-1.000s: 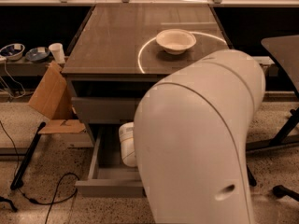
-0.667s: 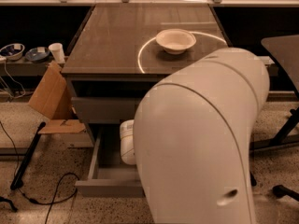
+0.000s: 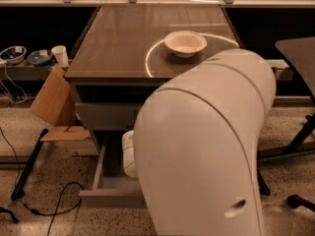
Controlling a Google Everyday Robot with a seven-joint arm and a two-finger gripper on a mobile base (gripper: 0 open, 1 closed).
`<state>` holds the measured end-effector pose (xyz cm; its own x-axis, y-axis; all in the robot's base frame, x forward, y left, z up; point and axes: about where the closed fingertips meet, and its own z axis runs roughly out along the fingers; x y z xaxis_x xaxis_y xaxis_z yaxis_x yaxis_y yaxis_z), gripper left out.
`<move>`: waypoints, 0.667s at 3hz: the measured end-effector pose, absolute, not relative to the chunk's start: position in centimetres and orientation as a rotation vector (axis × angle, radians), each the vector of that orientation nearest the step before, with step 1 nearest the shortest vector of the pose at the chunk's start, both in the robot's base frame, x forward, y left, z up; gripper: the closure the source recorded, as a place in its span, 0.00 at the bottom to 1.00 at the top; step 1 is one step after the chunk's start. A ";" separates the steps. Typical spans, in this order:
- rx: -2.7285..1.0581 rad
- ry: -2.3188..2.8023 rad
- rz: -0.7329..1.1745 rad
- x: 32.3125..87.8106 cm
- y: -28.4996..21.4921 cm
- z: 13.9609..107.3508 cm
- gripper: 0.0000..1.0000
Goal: Pick sponge from middle drawer and place on counter
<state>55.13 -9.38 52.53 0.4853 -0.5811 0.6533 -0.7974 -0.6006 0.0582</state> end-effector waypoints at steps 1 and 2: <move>2.364 -1.155 0.863 54.8 -9.4 52.8 1.00; 2.322 -1.193 0.911 54.3 -10.1 54.4 1.00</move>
Offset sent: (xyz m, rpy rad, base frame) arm -0.0124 -0.0079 0.0321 -0.0426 -0.0845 -0.0558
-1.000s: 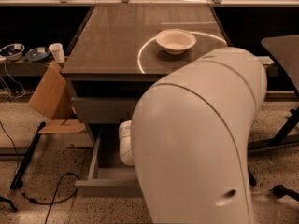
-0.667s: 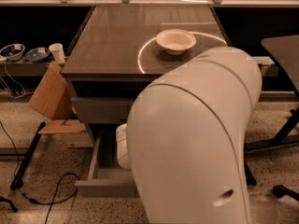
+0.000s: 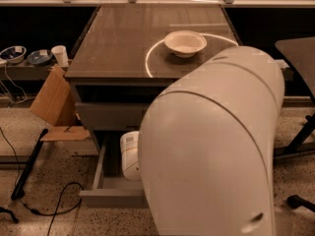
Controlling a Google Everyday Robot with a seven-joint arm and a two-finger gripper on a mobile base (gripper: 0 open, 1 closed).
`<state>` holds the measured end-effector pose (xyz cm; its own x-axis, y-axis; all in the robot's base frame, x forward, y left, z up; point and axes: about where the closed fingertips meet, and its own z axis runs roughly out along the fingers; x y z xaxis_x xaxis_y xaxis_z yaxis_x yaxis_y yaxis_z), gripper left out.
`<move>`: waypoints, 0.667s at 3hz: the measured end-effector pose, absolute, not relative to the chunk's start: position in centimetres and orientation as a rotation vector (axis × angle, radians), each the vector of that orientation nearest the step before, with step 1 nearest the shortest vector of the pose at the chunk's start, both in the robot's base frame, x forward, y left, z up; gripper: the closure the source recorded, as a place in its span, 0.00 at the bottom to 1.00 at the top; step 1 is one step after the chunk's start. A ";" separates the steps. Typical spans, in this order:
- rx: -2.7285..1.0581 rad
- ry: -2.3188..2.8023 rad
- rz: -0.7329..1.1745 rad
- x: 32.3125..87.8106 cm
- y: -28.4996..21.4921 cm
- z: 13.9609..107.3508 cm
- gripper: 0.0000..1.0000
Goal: Pick sponge from middle drawer and place on counter
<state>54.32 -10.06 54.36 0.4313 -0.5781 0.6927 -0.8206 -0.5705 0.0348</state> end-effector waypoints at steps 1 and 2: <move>2.316 -1.229 0.938 54.4 -10.4 55.1 1.00; 2.316 -1.229 0.938 54.4 -10.4 55.1 1.00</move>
Offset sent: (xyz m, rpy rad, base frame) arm 0.0015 -0.0007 0.0095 0.0254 -0.0461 -0.0124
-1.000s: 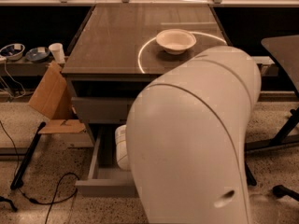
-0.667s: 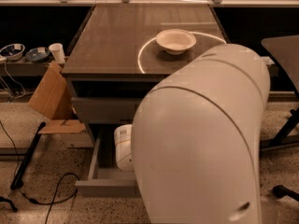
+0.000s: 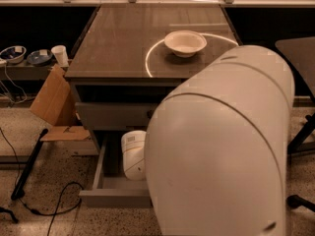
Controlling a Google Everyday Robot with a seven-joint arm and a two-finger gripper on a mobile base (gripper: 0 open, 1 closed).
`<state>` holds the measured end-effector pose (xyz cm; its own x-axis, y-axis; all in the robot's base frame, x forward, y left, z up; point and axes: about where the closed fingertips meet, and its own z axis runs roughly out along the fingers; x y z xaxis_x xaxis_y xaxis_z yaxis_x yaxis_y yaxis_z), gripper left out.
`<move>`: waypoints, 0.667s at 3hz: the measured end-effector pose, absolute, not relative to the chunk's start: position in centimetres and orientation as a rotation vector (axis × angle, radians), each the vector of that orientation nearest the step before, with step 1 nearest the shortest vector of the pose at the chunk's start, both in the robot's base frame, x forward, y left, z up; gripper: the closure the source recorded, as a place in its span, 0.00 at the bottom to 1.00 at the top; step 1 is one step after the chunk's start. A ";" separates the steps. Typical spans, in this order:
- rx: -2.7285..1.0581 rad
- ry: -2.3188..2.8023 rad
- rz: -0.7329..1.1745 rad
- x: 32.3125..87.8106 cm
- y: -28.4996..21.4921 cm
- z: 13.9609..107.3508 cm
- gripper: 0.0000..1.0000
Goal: Pick sponge from middle drawer and place on counter
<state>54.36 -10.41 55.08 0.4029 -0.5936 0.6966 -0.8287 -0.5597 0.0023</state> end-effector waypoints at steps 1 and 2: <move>2.384 -1.261 0.927 53.8 -11.4 55.5 1.00; 2.508 -1.304 0.957 51.9 -17.0 58.4 1.00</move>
Offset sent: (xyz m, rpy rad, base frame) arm -0.0525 -0.0990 0.0612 0.5444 -0.0965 0.2135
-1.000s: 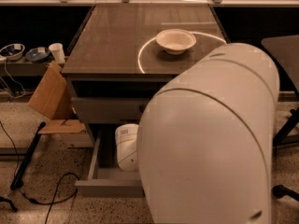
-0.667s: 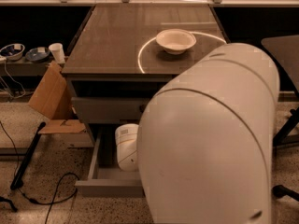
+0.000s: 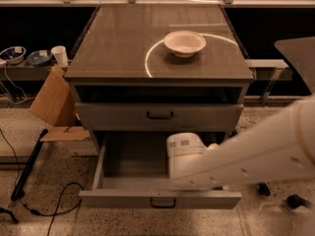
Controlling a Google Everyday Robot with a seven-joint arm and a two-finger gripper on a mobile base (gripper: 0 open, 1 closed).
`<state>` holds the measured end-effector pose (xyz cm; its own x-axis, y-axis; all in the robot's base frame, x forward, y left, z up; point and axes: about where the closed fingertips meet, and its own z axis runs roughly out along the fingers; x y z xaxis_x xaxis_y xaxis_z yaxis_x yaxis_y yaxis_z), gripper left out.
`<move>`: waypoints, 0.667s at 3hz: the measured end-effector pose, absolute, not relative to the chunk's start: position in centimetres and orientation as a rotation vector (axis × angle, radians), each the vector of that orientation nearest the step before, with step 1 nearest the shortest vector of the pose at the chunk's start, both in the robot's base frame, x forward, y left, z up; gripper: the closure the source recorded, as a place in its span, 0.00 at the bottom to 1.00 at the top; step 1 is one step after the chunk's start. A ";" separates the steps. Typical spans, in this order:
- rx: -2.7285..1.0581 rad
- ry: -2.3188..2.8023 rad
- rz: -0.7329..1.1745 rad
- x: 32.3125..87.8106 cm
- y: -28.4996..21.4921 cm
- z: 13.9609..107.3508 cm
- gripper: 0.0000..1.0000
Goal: Pick sponge from middle drawer and place on counter
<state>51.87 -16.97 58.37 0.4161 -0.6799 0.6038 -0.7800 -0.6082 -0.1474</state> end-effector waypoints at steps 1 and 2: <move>2.583 -1.331 0.980 50.3 -23.5 61.1 1.00; 2.679 -1.388 0.948 49.4 -26.7 62.1 1.00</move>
Offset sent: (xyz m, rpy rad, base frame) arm -0.0210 -0.0579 0.0519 0.4821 -0.0160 0.4133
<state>49.43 -26.70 62.07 0.4351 -0.7498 0.4985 -0.7373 -0.6145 -0.2806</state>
